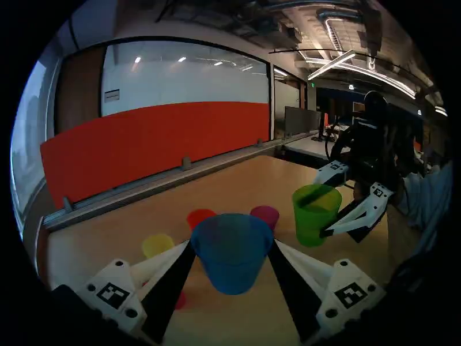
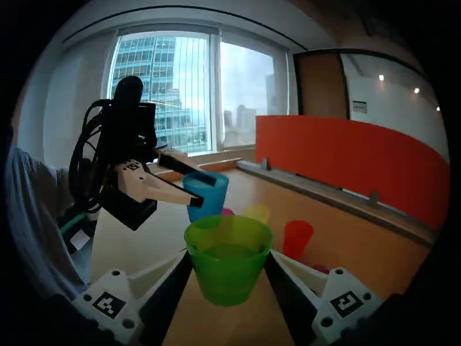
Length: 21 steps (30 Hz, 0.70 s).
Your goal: Pour water
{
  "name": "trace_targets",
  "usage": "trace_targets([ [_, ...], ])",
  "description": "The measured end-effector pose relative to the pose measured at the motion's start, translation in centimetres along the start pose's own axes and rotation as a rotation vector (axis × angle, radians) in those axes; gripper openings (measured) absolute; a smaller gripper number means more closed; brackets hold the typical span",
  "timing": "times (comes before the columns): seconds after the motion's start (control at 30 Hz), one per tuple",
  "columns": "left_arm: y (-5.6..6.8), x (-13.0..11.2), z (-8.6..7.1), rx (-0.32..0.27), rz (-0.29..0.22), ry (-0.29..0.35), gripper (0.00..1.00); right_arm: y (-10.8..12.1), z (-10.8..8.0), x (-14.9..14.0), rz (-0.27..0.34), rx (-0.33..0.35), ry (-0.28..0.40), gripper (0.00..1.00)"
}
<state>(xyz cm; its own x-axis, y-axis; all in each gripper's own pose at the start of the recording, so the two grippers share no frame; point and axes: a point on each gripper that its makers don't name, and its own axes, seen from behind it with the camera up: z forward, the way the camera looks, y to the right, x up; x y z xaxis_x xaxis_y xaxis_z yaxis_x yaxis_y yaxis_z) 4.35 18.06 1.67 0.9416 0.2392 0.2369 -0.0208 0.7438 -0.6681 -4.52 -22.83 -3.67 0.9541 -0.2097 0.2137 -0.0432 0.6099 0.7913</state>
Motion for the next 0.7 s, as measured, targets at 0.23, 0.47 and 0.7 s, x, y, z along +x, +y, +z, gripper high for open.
trace_targets([
  [0.23, 1.0, -2.4, 0.8, -0.023, 0.005, -0.062, 0.88, 0.8, -0.1, -2.9, 0.005, -0.007, -0.074, 0.87],
  [0.47, 1.6, -4.6, 1.6, -0.041, 0.01, -0.117, 0.88, 1.2, 0.0, -5.4, 0.0, -0.003, -0.153, 0.86],
  [0.7, 1.9, -6.9, 2.1, -0.052, 0.017, -0.176, 0.88, 0.8, 0.3, -7.7, -0.007, 0.013, -0.219, 0.86],
])
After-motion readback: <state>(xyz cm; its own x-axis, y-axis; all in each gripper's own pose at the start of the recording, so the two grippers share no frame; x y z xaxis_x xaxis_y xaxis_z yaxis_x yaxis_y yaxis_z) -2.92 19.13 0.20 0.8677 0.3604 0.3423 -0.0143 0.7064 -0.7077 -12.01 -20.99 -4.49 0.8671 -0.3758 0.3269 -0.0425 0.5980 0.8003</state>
